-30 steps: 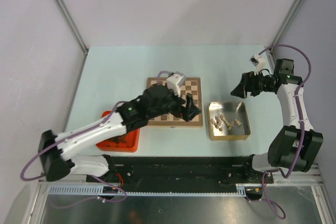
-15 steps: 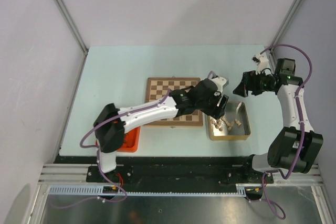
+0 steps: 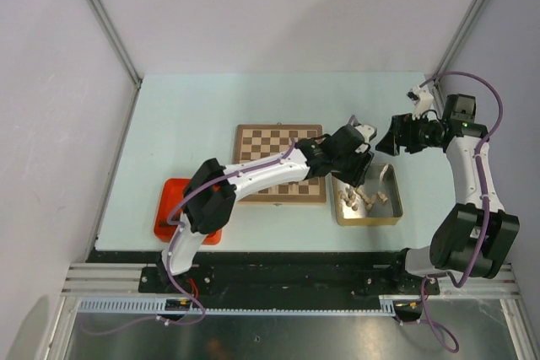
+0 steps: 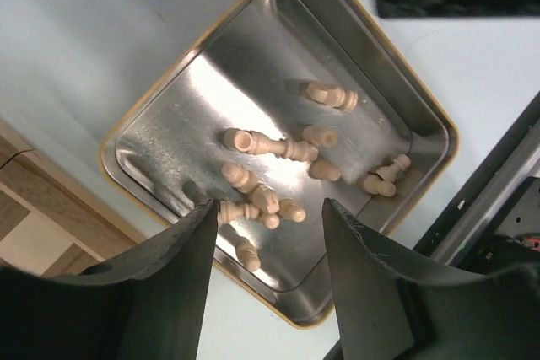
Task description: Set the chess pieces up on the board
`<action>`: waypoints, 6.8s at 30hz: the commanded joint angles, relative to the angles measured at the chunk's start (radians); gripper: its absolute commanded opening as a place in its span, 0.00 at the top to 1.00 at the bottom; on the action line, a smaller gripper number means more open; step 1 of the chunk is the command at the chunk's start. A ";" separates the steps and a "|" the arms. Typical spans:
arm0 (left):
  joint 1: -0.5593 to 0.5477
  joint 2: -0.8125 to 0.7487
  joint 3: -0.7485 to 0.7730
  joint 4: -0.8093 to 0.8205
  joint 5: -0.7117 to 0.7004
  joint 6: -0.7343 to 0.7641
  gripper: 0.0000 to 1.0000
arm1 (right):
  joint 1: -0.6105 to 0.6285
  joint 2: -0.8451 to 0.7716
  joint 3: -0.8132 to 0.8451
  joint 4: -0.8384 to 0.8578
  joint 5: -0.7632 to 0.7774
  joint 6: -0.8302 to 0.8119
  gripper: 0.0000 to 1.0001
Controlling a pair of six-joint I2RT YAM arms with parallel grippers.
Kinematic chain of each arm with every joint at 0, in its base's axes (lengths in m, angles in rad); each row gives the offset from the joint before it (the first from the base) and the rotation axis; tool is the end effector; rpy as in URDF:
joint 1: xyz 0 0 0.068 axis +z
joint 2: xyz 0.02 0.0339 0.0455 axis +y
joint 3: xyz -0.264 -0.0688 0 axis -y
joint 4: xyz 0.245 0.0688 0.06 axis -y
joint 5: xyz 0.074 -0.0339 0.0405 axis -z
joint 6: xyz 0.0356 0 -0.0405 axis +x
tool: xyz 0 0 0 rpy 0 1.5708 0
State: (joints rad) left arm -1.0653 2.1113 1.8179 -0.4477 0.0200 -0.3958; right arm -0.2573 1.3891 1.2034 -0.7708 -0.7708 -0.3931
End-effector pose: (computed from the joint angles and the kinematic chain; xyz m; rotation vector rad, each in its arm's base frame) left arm 0.2360 -0.4278 0.2525 0.8106 2.2976 -0.7341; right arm 0.2786 -0.0477 0.3055 -0.4426 2.2307 0.6385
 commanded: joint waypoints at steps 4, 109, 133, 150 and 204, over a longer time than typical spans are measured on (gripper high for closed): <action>0.041 0.042 0.092 -0.042 0.046 -0.029 0.44 | -0.002 0.001 -0.002 0.025 -0.002 0.005 0.14; 0.025 -0.085 0.117 -0.154 0.103 0.038 0.96 | -0.002 0.014 -0.002 0.016 0.002 -0.013 0.12; 0.178 -0.963 -0.854 0.041 -0.417 -0.029 0.95 | 0.013 0.004 -0.002 0.002 -0.032 -0.032 0.13; 0.269 -0.864 -1.009 0.296 -0.362 -0.001 0.94 | 0.032 0.019 -0.011 0.015 -0.015 -0.036 0.13; 0.268 -0.725 -1.100 0.411 -0.318 -0.083 0.81 | 0.036 0.031 -0.013 0.015 -0.005 -0.044 0.12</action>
State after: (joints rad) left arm -0.8017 1.4075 0.7311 -0.0689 -0.2844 -0.4561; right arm -0.2245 1.4155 1.1912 -0.7719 -0.7746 -0.4232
